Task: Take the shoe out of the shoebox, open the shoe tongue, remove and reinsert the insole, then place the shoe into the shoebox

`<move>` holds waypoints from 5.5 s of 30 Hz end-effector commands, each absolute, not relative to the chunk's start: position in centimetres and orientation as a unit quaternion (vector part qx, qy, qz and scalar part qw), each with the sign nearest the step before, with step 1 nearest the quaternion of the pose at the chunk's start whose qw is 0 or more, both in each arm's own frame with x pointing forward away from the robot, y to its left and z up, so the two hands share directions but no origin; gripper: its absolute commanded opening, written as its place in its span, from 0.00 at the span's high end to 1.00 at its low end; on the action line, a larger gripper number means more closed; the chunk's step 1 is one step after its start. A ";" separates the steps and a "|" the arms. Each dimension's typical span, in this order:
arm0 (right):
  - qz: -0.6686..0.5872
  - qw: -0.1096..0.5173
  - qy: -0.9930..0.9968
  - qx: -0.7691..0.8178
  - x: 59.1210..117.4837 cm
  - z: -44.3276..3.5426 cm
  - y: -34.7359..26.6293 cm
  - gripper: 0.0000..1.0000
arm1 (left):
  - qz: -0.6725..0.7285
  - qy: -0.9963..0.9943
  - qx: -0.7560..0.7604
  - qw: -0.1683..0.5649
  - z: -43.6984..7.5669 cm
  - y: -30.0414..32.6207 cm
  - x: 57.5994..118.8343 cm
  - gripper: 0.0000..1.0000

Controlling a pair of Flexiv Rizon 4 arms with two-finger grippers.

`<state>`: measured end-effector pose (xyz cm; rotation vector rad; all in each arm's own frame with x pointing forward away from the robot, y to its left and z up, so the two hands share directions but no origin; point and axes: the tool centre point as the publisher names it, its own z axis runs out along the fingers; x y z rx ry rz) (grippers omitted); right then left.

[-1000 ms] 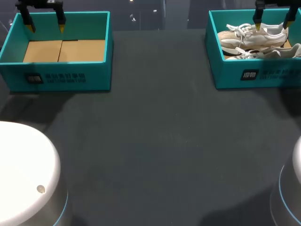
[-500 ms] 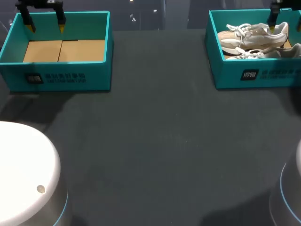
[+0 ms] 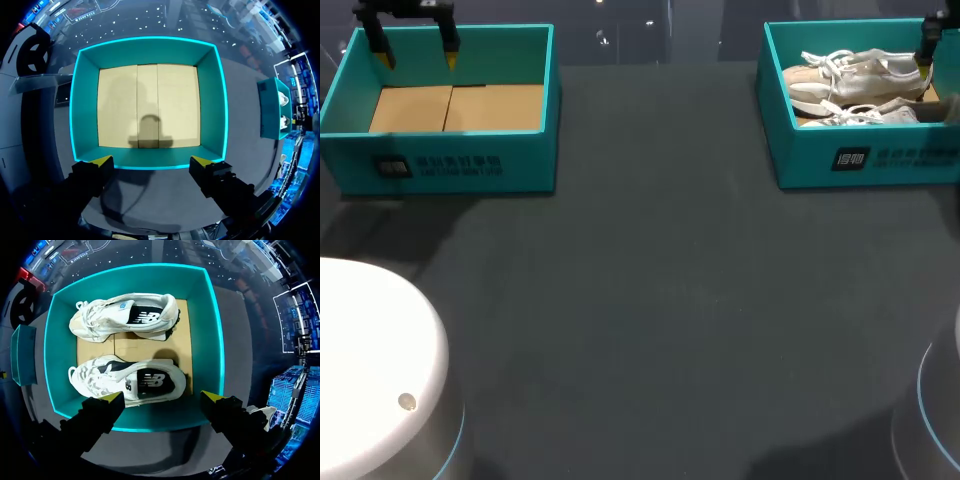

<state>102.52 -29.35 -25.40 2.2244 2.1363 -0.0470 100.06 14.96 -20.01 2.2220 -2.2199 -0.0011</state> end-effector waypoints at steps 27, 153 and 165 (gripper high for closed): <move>-0.009 -0.004 0.691 0.722 102.2 -29.5 -31.3 0.10 | 0.000 -0.707 0.707 0.000 -20.0 15.0 100.0 0.00; -0.004 0.040 0.657 0.753 102.4 -24.8 -32.3 1.00 | 0.000 -0.707 0.707 0.000 -20.0 15.0 100.0 0.00; -0.011 0.085 0.647 0.758 102.5 -17.9 -31.6 1.00 | 0.000 -0.707 0.707 0.000 -20.0 15.0 100.0 0.00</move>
